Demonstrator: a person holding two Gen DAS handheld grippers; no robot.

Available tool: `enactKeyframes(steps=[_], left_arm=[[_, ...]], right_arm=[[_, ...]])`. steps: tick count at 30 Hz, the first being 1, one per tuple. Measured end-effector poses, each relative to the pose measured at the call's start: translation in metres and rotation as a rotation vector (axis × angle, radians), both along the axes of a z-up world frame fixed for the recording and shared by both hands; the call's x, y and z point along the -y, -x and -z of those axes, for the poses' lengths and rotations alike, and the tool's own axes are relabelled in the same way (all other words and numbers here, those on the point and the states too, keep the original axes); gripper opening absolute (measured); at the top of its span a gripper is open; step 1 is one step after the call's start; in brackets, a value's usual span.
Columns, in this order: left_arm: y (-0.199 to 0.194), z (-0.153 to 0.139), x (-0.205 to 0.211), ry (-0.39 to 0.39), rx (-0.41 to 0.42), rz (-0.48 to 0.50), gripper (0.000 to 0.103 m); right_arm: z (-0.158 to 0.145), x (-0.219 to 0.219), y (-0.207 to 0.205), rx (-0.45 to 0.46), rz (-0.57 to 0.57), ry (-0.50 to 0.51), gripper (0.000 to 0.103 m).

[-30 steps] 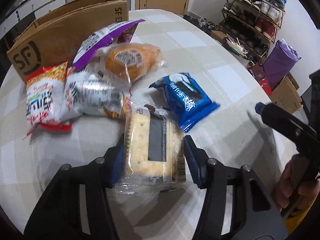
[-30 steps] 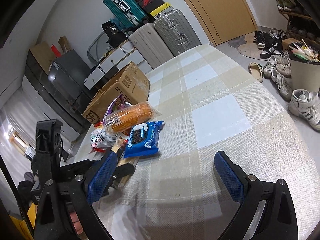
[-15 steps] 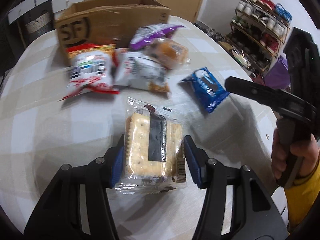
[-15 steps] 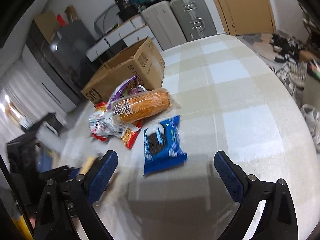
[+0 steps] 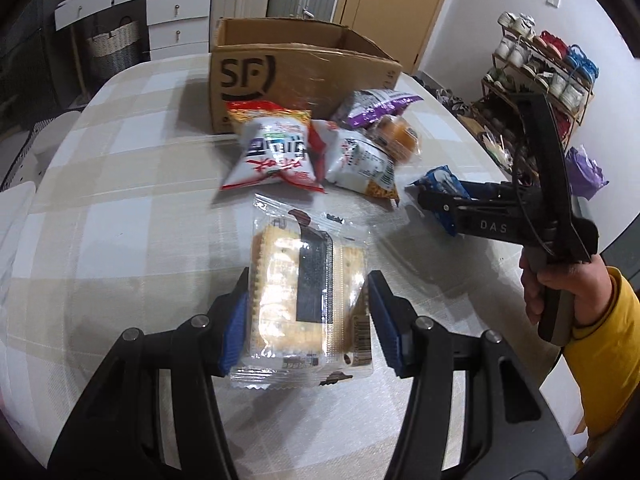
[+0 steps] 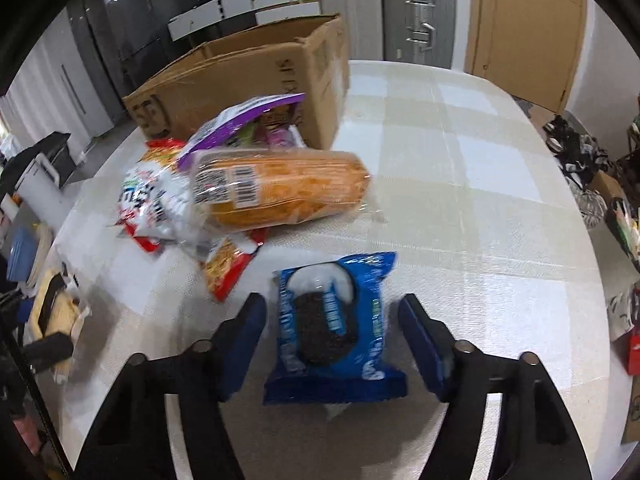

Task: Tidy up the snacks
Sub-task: 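Grasp the cracker pack with the left tool while the right tool grasps the blue Oreo pack, then carry the cracker pack and blue Oreo pack over the SF box and release both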

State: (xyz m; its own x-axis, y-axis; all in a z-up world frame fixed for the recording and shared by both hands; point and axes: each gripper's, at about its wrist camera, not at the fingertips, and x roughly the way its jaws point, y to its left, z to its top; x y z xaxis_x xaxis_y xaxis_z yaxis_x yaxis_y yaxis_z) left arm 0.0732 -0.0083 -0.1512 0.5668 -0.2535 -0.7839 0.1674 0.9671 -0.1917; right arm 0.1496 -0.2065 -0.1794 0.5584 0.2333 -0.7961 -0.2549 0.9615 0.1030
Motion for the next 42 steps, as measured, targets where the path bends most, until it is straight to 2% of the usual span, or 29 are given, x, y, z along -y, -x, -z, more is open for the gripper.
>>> enactKeyframes(steps=[1, 3, 7, 14, 22, 25, 34, 42], left_arm=[[0.001, -0.001, -0.002, 0.003, 0.001, -0.003, 0.052], [0.014, -0.005, -0.015, 0.012, 0.006, -0.007, 0.052], [0.024, -0.007, -0.02, 0.02, 0.016, -0.015, 0.052], [0.044, -0.021, -0.032, 0.031, 0.054, -0.034, 0.052], [0.069, -0.045, -0.035, 0.026, 0.112, -0.039, 0.052], [0.085, -0.059, -0.042, 0.042, 0.159, -0.082, 0.052], [0.121, -0.099, -0.051, 0.059, 0.237, -0.096, 0.052], [0.158, -0.142, -0.07, 0.124, 0.324, -0.142, 0.052]], right_arm=[[0.0, -0.001, 0.001, 0.002, -0.005, 0.009, 0.051], [0.0, -0.003, 0.003, 0.009, -0.004, 0.047, 0.047], [-0.001, 0.004, 0.009, -0.003, 0.02, 0.004, 0.046], [-0.022, 0.002, 0.034, 0.051, 0.006, -0.039, 0.046], [-0.065, -0.011, 0.083, 0.147, -0.037, -0.129, 0.046], [-0.082, -0.018, 0.099, 0.184, -0.058, -0.156, 0.046], [-0.135, -0.041, 0.153, 0.301, -0.133, -0.216, 0.046], [-0.181, -0.052, 0.203, 0.421, -0.192, -0.25, 0.046]])
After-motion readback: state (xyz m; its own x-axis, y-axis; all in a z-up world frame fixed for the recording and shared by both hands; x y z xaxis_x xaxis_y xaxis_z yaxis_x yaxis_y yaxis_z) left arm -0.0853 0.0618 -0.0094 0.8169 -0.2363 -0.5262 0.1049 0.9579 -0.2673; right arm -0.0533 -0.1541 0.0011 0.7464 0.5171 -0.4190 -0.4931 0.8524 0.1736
